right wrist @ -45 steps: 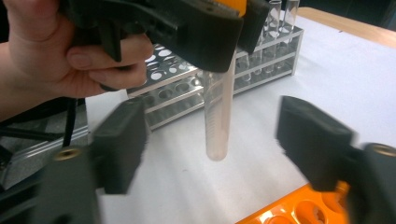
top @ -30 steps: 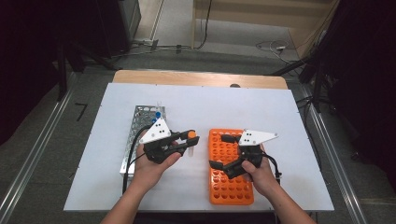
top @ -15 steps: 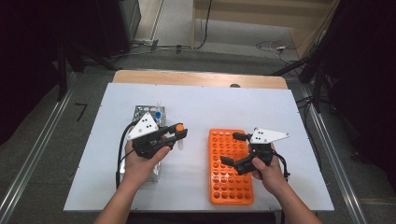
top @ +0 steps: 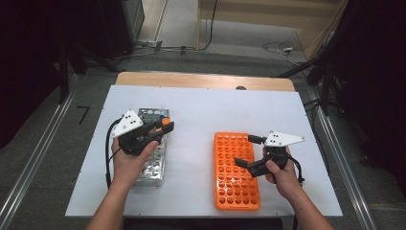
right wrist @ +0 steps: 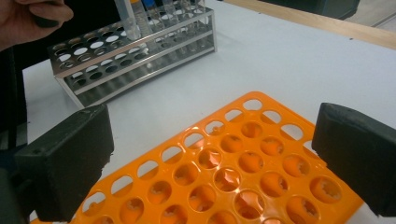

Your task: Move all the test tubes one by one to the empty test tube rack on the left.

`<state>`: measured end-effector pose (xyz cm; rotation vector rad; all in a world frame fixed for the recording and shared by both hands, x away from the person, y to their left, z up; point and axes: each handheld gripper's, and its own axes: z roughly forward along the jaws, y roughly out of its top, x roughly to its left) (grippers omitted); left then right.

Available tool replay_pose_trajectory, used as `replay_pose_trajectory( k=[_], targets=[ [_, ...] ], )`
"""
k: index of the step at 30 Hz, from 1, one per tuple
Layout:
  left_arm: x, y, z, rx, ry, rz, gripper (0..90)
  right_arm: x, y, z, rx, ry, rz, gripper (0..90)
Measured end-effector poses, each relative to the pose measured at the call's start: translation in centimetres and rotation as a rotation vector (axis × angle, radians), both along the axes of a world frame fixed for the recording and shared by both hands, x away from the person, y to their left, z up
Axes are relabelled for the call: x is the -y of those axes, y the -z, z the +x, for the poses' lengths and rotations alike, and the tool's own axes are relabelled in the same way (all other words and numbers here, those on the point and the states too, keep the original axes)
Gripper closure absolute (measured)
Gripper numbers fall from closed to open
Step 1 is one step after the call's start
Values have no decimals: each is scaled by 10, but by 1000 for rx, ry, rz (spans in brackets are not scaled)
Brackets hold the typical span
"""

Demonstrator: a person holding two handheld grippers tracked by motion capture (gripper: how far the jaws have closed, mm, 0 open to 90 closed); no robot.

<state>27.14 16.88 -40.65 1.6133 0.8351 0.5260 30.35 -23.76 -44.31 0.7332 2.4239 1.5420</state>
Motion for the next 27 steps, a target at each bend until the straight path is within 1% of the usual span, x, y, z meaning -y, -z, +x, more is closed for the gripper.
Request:
replay_pose_trajectory(
  k=[4,6,12,15,19,24,25,27],
  targets=[
    [-7,1,0,-1,-23,0,706,5,1,0,2,12,-6,0],
    [-9,2,0,3,-35,8,705,8,1,0,-2,20,-1,0],
    [-17,5,-1,-4,-57,-3,705,12,1,0,-7,40,6,0],
    [-18,6,-3,-7,-64,-1,706,18,3,-3,-6,45,-2,0],
    [-18,8,-6,-4,-78,24,706,28,5,-6,-10,65,-2,0],
    [-19,14,-10,-9,-118,11,705,37,1,-8,-5,96,17,0],
    [-19,15,-11,-12,-127,15,705,38,1,-8,-4,101,23,0],
    [-19,18,-13,-15,-139,14,705,38,1,-9,-1,105,18,0]
  ],
)
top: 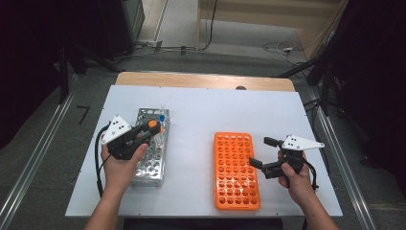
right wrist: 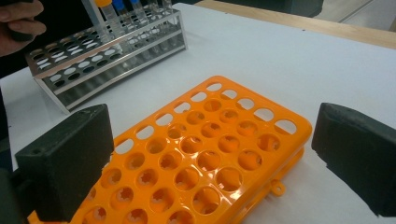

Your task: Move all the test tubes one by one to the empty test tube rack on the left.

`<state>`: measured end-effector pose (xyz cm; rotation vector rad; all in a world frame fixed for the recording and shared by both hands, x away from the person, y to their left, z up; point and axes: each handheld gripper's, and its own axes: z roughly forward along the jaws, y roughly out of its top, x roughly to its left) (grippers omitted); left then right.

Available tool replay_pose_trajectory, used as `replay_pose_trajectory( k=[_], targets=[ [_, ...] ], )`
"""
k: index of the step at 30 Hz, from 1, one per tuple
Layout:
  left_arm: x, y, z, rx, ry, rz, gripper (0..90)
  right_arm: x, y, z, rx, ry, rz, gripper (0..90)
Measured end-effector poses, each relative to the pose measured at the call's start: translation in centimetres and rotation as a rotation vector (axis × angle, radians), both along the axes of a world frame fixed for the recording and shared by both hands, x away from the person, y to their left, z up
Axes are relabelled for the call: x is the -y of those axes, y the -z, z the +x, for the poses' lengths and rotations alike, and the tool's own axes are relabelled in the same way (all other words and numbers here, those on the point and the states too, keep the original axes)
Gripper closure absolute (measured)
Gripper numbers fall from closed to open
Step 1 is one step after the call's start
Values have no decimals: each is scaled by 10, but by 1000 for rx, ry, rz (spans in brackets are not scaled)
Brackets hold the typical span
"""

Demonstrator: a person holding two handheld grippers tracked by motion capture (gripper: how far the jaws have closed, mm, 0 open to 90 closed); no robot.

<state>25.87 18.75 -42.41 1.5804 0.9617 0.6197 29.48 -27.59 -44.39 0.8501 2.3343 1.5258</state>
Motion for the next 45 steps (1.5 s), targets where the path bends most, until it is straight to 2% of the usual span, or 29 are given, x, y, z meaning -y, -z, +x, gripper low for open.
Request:
replay_pose_trajectory(
  k=[3,5,8,13,17,27,32,40,45],
  targets=[
    [1,3,-2,-12,-13,8,705,1,1,-1,-1,3,-4,0],
    [3,5,-2,-15,-16,35,705,4,2,-3,-2,8,-7,0],
    [5,7,-2,-28,-25,51,705,9,3,-7,-4,21,-10,0],
    [7,10,0,-57,-42,48,705,14,5,-10,-10,35,-13,0],
    [9,11,2,-87,-55,68,703,13,6,-10,-4,32,-27,0],
    [12,12,4,-140,-50,102,689,12,9,-7,-12,32,-33,0],
    [13,15,7,-192,-61,129,680,13,10,-6,-14,34,-32,0],
    [15,16,10,-232,-53,144,682,12,12,-5,-18,27,-41,0],
    [15,17,12,-267,-34,148,644,12,13,-5,-21,28,-41,0]
  ],
)
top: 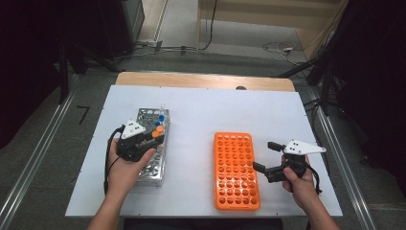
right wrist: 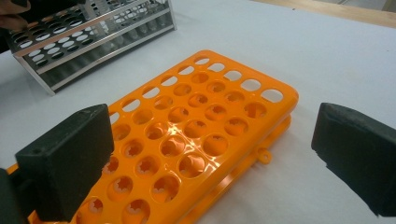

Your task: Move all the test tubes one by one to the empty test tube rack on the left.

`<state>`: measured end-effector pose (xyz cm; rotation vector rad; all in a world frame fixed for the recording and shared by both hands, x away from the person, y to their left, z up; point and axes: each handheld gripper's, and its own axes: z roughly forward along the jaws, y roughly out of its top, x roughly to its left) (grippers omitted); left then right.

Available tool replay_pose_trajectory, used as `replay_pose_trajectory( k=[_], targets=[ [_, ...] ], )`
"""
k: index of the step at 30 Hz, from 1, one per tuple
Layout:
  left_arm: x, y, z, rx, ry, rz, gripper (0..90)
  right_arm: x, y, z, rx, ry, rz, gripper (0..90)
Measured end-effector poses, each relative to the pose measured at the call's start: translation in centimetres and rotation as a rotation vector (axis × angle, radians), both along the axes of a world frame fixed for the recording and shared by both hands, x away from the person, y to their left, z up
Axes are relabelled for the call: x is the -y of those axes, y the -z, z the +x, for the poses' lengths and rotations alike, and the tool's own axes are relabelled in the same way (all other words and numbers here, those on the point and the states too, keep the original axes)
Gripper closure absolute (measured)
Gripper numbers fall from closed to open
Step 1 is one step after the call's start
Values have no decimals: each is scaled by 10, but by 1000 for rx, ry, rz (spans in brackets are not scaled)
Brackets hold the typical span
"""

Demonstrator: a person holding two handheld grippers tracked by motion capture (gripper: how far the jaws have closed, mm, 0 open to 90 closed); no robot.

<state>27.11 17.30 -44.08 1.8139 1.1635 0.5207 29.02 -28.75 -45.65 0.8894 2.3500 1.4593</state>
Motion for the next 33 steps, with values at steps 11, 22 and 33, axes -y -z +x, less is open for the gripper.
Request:
replay_pose_trajectory(
  k=[11,22,33],
  targets=[
    [-5,-1,0,1,-1,-33,493,0,1,1,-1,-3,1,0],
    [-14,-4,-10,86,35,-111,101,6,-2,1,11,8,17,0],
    [-28,-5,-28,149,47,-143,0,19,-1,3,23,51,-1,0]
  ],
)
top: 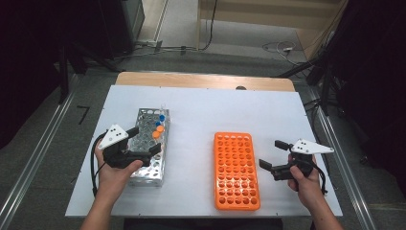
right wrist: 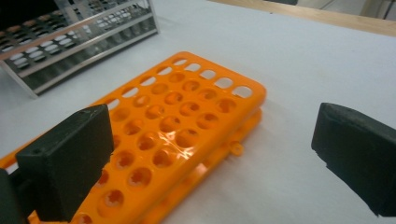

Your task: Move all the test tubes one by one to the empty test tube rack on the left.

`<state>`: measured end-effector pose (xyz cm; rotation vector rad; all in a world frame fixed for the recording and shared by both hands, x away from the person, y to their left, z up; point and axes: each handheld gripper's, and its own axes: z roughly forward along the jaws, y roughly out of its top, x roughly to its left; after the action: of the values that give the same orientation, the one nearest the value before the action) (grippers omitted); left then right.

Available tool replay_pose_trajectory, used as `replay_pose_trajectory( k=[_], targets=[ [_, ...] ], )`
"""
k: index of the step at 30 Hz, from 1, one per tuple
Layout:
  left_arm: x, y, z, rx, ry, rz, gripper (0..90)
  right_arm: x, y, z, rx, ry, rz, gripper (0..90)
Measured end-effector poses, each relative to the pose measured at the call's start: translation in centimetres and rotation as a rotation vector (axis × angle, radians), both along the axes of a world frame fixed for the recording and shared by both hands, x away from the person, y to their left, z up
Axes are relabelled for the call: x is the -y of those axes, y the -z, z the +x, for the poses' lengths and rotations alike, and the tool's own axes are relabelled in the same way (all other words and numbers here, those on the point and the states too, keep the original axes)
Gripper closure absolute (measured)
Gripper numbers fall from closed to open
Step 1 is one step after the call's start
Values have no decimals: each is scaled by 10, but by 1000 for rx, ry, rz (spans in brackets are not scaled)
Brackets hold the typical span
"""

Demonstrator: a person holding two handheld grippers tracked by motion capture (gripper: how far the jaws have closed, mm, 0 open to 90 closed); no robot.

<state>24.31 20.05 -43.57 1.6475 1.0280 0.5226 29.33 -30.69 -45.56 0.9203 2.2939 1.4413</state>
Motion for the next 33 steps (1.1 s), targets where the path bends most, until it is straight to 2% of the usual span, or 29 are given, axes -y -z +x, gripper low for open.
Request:
replay_pose_trajectory(
  k=[7,16,24,28,33],
  targets=[
    [-11,4,-11,12,-10,-17,0,11,0,2,-1,26,13,0],
    [-24,12,-28,33,18,-32,0,16,2,-1,-6,27,16,0],
    [-36,19,-43,43,21,-38,0,32,9,-13,-23,45,4,0],
    [-41,26,-50,35,27,-73,0,40,13,-19,-27,64,5,0],
    [-44,30,-56,50,39,-82,0,52,16,-25,-25,82,23,0]
  ],
)
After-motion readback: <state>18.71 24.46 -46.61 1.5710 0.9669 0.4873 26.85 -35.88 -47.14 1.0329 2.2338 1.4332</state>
